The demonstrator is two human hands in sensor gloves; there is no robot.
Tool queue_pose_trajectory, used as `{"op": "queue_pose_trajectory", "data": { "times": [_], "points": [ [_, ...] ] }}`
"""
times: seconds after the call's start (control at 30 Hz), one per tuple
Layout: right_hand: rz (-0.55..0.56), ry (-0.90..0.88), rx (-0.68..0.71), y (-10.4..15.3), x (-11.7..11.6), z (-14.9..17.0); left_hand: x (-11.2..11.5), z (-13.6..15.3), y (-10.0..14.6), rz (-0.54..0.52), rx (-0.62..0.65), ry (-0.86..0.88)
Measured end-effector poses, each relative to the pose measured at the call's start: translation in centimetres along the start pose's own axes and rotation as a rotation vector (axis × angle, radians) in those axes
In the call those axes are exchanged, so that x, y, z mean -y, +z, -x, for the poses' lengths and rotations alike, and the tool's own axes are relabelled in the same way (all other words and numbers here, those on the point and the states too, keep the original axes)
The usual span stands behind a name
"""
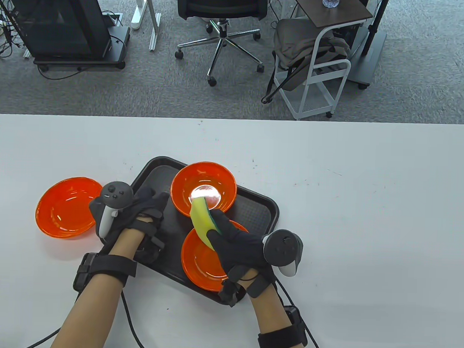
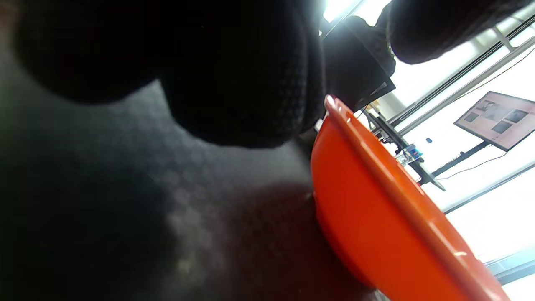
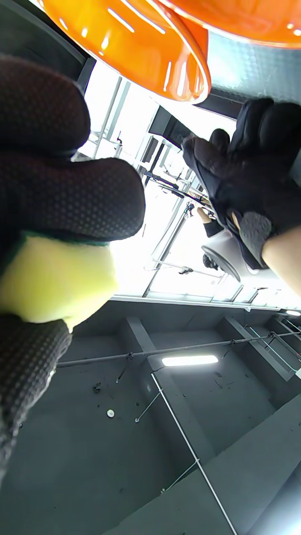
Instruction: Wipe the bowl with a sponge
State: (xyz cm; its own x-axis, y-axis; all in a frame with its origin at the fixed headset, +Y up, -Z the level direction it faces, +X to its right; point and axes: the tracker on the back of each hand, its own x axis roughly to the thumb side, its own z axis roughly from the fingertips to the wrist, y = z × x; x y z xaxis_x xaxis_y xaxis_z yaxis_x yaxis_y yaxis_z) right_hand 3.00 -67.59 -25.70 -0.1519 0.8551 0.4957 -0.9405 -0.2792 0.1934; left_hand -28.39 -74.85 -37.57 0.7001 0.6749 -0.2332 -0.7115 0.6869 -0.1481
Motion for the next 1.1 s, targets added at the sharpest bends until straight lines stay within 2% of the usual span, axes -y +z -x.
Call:
{"op": "queue_pose_trajectory", "data": {
  "times": [0.23, 0.37, 0.57, 0.67, 0.8, 0.97, 1.1],
  "points": [
    [0.016, 0.012, -0.012, -0.1, 0.8, 0.5, 2.6, 0.0, -2.7, 0.09, -0.015, 0.004],
    [0.029, 0.023, -0.02, 0.0, 1.3, 0.6, 4.0, 0.1, -3.6, 0.114, -0.035, 0.068],
    [0.044, 0.02, -0.011, 0.0, 1.6, 0.4, 4.4, -0.1, -4.5, 0.12, -0.067, 0.135],
    [0.044, 0.025, -0.011, 0.0, 1.7, 0.4, 4.6, -0.1, -4.6, 0.162, -0.05, 0.171],
    [0.04, 0.025, -0.019, 0.0, 1.6, 0.5, 4.3, 0.0, -4.4, 0.134, -0.02, 0.206],
    [0.036, 0.029, -0.02, 0.1, 1.5, 0.5, 2.8, -0.2, -3.6, 0.09, 0.014, 0.249],
    [0.03, 0.034, -0.013, 0.0, 1.4, 0.5, 1.4, -0.3, -1.7, 0.057, 0.071, 0.272]
  ]
}}
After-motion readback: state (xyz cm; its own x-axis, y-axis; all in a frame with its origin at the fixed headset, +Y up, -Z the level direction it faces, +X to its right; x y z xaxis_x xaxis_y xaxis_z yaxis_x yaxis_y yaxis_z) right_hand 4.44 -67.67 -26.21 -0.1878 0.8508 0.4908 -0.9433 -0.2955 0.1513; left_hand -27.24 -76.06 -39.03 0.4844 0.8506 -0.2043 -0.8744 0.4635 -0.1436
